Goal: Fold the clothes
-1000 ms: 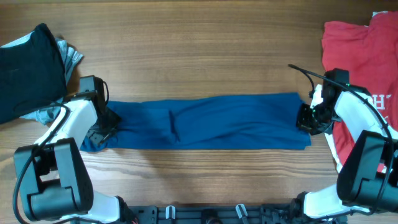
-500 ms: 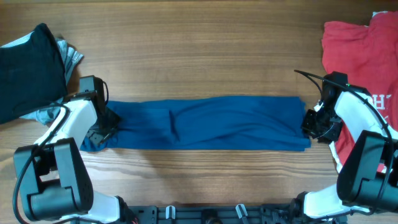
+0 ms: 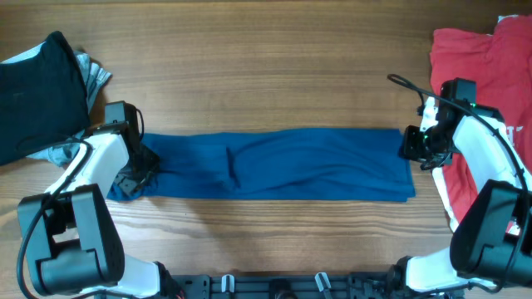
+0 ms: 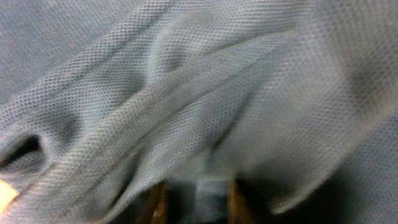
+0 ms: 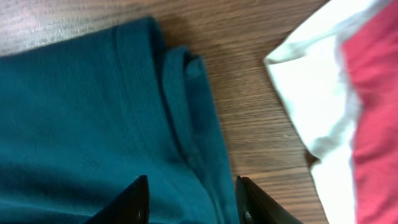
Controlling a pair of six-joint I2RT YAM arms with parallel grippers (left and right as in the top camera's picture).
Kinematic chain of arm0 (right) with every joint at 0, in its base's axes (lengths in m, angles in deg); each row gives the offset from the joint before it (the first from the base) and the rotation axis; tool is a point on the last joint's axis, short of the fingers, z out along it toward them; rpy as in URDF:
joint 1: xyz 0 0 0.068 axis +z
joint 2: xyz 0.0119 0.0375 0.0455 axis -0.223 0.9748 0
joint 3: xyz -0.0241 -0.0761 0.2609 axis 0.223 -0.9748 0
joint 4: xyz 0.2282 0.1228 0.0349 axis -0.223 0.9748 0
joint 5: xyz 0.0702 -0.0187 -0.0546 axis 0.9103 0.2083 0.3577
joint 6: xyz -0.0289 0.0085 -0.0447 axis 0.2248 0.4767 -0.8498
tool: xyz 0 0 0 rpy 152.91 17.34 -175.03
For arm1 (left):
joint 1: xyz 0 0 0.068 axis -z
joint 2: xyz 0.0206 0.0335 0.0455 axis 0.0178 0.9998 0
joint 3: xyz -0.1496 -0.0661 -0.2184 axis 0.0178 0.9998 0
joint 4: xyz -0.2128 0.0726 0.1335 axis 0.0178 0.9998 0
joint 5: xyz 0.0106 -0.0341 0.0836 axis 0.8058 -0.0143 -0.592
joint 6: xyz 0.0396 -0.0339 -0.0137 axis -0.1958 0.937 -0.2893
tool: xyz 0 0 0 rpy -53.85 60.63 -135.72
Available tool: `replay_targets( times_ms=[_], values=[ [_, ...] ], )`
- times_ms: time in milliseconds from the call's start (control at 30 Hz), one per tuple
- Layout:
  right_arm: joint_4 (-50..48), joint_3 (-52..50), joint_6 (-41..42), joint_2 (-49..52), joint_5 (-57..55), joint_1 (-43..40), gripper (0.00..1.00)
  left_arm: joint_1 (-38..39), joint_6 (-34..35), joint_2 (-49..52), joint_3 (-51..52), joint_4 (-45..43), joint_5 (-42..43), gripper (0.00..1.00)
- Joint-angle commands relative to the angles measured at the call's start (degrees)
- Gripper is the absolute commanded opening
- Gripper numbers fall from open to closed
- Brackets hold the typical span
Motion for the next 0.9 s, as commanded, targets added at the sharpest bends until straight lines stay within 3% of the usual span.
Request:
replay_targets(
  times_ms=[0, 67, 167, 233, 333, 433, 667, 867],
  values=[
    [-1.3, -2.0, -2.2, 4.1, 2.4, 0.0, 0.56, -0.2, 0.1, 0.6, 0.5, -0.8, 1.0, 0.42],
    [-2.6, -2.1, -2.2, 6.7, 2.4, 0.0, 0.72, -0.2, 0.1, 0.6, 0.5, -0.8, 1.0, 0.43],
    [-3.8, -2.1, -2.1, 10.2, 2.5, 0.0, 0.72, -0.2, 0.1, 0.6, 0.5, -0.8, 1.4, 0.45],
    [-3.6, -2.1, -2.3, 11.2, 5.1, 0.0, 0.63, -0.2, 0.1, 0.6, 0.5, -0.8, 1.4, 0.45],
    [-2.3, -2.1, -5.7, 11.2, 13.1, 0.0, 0.26, -0.2, 0.1, 0.6, 0.5, -0.8, 1.4, 0.46],
    [-2.2, -2.1, -6.5, 11.2, 15.1, 0.0, 0.04, -0.2, -2.4, 0.6, -1.0, -1.2, 1.4, 0.50],
    [0.0, 5.4, 7.4, 9.2, -4.2, -2.1, 0.04, -0.2, -4.5, -2.8, -10.5, 2.4, 5.7, 0.61],
    [5.7, 18.8, 7.2, 8.4, -12.9, -6.3, 0.04, -0.2, -4.5, -3.4, -10.5, 3.8, 5.9, 0.63]
  ],
)
